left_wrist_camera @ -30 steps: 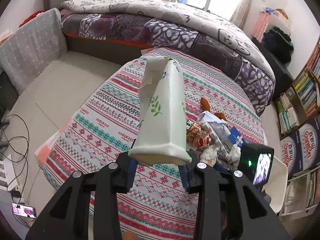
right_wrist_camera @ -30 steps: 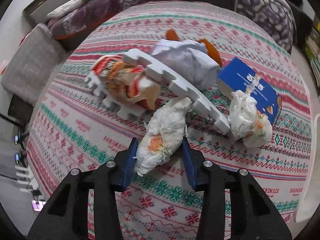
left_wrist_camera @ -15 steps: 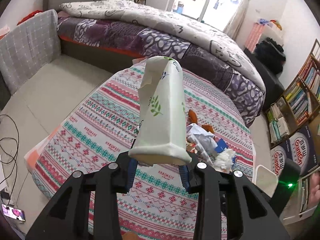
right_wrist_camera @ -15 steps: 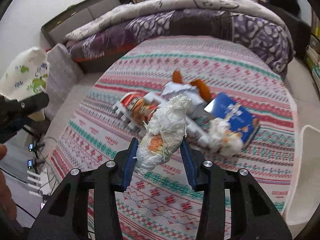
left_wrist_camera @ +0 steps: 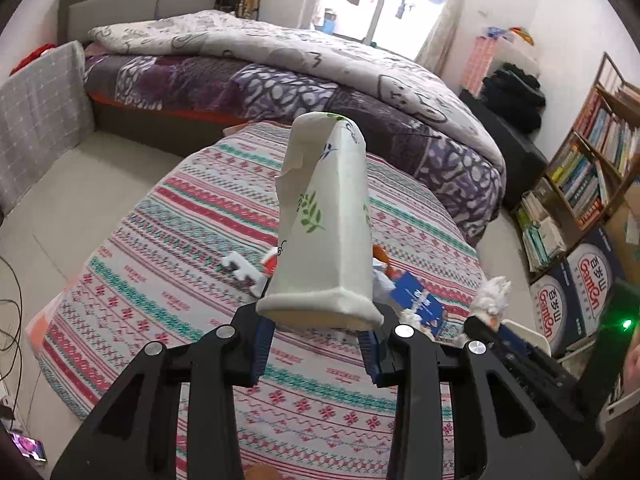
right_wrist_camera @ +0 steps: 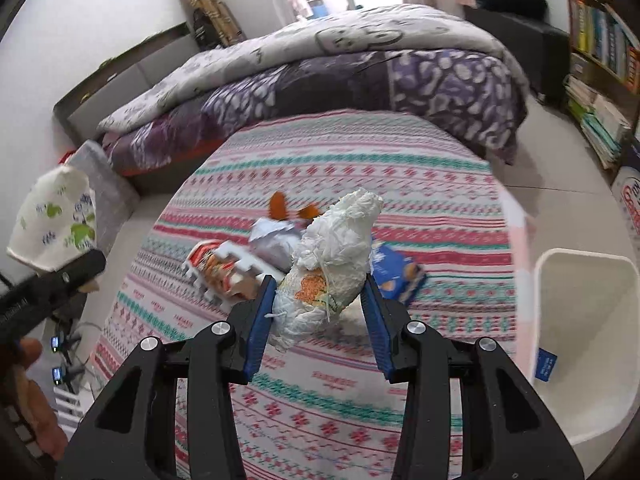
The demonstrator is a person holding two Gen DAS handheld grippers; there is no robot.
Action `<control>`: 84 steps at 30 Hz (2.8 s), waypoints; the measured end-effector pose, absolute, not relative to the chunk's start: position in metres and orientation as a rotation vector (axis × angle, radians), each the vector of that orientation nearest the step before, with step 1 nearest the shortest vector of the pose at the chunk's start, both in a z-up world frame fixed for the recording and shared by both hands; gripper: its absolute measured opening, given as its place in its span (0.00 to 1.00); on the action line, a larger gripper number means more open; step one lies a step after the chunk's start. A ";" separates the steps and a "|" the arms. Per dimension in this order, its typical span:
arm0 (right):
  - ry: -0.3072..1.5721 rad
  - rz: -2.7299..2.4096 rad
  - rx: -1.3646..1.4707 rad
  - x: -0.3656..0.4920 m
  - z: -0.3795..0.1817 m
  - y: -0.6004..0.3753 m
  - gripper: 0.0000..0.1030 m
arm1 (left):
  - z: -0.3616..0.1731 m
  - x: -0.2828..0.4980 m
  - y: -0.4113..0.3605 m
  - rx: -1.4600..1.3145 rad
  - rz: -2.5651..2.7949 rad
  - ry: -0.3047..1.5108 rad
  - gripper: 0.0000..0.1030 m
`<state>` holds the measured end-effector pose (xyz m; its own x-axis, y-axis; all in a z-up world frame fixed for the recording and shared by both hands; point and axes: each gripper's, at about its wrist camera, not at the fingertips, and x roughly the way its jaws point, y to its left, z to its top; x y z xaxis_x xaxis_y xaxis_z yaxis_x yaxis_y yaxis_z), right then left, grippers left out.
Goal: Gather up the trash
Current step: 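Drop the tissue into the bin with the right tool while the left tool drops the paper cup, then grasp the white foam puzzle piece with the left tool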
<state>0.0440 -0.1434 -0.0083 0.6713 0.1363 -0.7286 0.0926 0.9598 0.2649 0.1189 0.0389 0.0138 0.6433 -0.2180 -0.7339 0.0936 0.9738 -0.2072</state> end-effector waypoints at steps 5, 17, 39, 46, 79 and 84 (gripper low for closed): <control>0.823 -0.064 0.324 0.033 -0.003 -0.181 0.40 | 0.010 0.117 0.017 -0.137 -0.211 0.857 0.36; 0.855 -0.357 0.577 0.000 -0.017 -0.299 0.43 | -0.005 0.110 -0.047 -0.084 -0.327 0.893 0.36; 0.740 -0.511 0.745 -0.055 0.002 -0.385 0.87 | -0.050 0.058 -0.207 0.100 -0.658 0.971 0.36; 0.712 -0.529 0.775 -0.064 0.005 -0.400 0.88 | -0.066 0.043 -0.243 0.075 -0.808 1.041 0.39; 0.878 -0.421 0.325 0.024 -0.011 -0.287 0.93 | -0.084 0.151 -0.058 -0.132 -0.126 1.173 0.72; 0.891 -0.390 0.234 0.034 -0.017 -0.262 0.93 | -0.094 0.173 -0.011 -0.386 -0.122 1.225 0.69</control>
<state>0.0344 -0.2623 -0.0169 0.5651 -0.2327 -0.7915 0.4240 0.9049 0.0367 0.1728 -0.0107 -0.0939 0.3420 -0.2962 -0.8918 -0.1148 0.9288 -0.3525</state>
